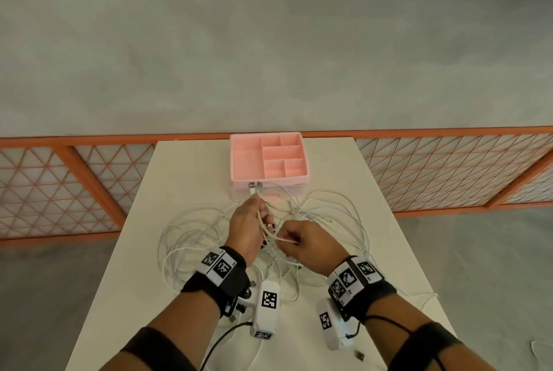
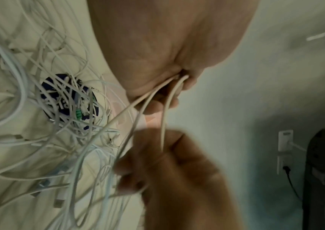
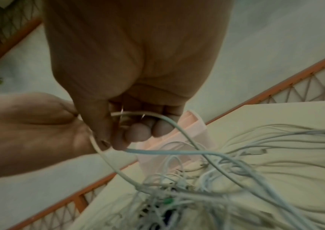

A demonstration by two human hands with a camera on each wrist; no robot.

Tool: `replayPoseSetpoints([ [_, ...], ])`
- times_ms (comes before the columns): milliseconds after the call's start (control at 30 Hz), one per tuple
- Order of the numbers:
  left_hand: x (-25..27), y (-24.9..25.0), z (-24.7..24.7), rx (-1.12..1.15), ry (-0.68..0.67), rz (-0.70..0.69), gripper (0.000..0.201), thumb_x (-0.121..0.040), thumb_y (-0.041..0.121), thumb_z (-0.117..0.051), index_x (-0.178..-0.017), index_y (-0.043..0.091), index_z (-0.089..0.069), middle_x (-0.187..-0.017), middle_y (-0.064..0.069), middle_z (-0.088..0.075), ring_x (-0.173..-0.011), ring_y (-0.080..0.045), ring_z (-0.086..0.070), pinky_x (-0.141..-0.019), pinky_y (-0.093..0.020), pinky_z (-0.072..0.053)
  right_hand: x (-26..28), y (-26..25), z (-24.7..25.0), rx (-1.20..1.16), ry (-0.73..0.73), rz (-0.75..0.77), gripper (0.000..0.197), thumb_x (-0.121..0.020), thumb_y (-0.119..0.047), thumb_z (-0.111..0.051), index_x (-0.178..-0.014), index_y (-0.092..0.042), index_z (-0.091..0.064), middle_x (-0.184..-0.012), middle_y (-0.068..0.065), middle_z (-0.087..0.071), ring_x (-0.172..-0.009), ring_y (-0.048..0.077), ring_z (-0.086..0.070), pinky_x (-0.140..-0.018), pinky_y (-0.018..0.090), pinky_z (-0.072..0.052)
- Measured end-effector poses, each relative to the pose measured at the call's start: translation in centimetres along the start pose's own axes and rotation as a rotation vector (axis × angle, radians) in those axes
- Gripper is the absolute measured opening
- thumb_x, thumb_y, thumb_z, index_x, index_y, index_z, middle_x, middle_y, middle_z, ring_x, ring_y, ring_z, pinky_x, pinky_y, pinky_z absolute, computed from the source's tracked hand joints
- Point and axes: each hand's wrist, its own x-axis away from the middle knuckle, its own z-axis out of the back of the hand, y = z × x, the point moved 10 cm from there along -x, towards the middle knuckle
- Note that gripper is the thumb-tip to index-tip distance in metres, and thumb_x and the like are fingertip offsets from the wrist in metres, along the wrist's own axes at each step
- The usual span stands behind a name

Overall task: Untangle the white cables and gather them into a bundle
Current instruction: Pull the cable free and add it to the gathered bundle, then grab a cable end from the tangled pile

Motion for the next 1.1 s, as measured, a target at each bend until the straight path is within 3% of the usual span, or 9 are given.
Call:
replayPoseSetpoints([
  [167, -0.1, 3.9, 2.0, 0.212, -0.011, -0.083, 0.039, -0.108, 0.035, -0.036, -0.073, 0.019, -0.042, -0.056, 0.005, -0.033, -0.041, -0.01, -0.027, -0.042, -0.023, -0.032, 1.7, 10.1, 4.0, 0.238, 0.205, -0.361, 0.019, -0.09, -0.015, -0.054, -0.072, -0.02, -0.052, -0.084, 0.004, -0.059, -0.08, 0.025, -0.06, -0.068, 0.028, -0.044],
  [333, -0.5, 5.6, 3.4, 0.122, -0.023, -0.072, 0.042, -0.107, 0.041, -0.037, -0.072, 0.02, -0.042, -0.054, 0.007, -0.028, -0.04, -0.006, -0.019, -0.034, -0.016, -0.018, 4.2, 15.5, 5.5, 0.41, 0.234, -0.586, 0.016, -0.096, -0.024, -0.056, -0.102, -0.02, -0.07, -0.112, 0.01, -0.055, -0.106, 0.032, -0.055, -0.087, 0.033, -0.048],
  [433, 0.2, 5.0, 2.6, -0.044, -0.042, -0.072, 0.033, -0.107, 0.035, -0.041, -0.078, 0.021, -0.045, -0.055, 0.008, -0.027, -0.041, -0.007, -0.018, -0.036, -0.017, -0.015, 2.9, 12.6, 7.0, 0.288, 0.31, -0.482, 0.017, -0.094, -0.03, -0.062, -0.098, -0.02, -0.074, -0.104, 0.008, -0.056, -0.1, 0.026, -0.058, -0.084, 0.03, -0.045],
  [567, 1.2, 3.8, 0.1, -0.331, -0.14, -0.154, 0.016, -0.099, 0.027, -0.06, -0.088, 0.016, -0.062, -0.061, 0.005, -0.023, -0.046, -0.01, -0.02, -0.041, -0.023, -0.016, 0.5, 4.8, 7.7, -0.026, 0.263, -0.221, 0.029, -0.09, -0.026, -0.069, -0.061, -0.032, -0.067, -0.07, -0.005, -0.059, -0.068, 0.013, -0.057, -0.07, 0.032, -0.045],
  [667, 1.4, 2.7, -1.9, -0.409, -0.174, -0.176, 0.015, -0.095, 0.025, -0.067, -0.091, 0.011, -0.062, -0.058, 0.003, -0.028, -0.047, -0.013, -0.022, -0.043, -0.022, -0.019, -0.3, -0.2, 8.4, -0.42, 0.262, -0.12, 0.013, -0.091, -0.009, -0.067, -0.082, -0.004, -0.075, -0.071, 0.016, -0.065, -0.066, 0.027, -0.06, -0.073, 0.044, -0.057],
  [800, 1.5, 2.0, -3.8, -0.374, -0.218, -0.165, 0.015, -0.096, 0.022, -0.066, -0.099, 0.007, -0.07, -0.065, 0.001, -0.044, -0.048, -0.011, -0.025, -0.043, -0.021, -0.023, -0.8, -5.5, 10.9, -0.689, 0.385, 0.057, 0.016, -0.092, -0.001, -0.063, -0.096, 0.014, -0.067, -0.077, 0.03, -0.065, -0.065, 0.03, -0.062, -0.068, 0.036, -0.059],
  [867, 1.6, 1.7, -4.3, -0.362, -0.25, -0.157, 0.017, -0.094, 0.02, -0.068, -0.103, 0.006, -0.071, -0.063, 0.002, -0.042, -0.048, -0.011, -0.025, -0.043, -0.021, -0.025, -1.0, -5.9, 12.1, -0.779, 0.456, 0.083, 0.018, -0.092, -0.003, -0.064, -0.097, 0.014, -0.066, -0.079, 0.034, -0.063, -0.068, 0.032, -0.061, -0.07, 0.037, -0.059],
  [967, 1.3, 1.8, -4.0, -0.394, -0.225, -0.155, 0.016, -0.093, 0.018, -0.07, -0.092, 0.003, -0.07, -0.059, -0.001, -0.037, -0.046, -0.013, -0.023, -0.042, -0.021, -0.025, -1.5, -5.5, 12.0, -0.712, 0.453, 0.071, 0.014, -0.09, -0.003, -0.066, -0.1, 0.007, -0.07, -0.078, 0.021, -0.067, -0.07, 0.031, -0.064, -0.073, 0.041, -0.059],
  [1100, 0.8, 2.8, -2.8, -0.252, -0.154, -0.135, 0.026, -0.094, 0.018, -0.066, -0.101, -0.007, -0.068, -0.068, 0.0, -0.05, -0.044, -0.008, -0.025, -0.038, -0.02, -0.02, -1.8, -1.9, 7.4, -0.412, 0.21, -0.056, 0.024, -0.089, -0.017, -0.071, -0.113, -0.013, -0.069, -0.079, -0.001, -0.068, -0.065, 0.011, -0.061, -0.059, 0.029, -0.051],
])
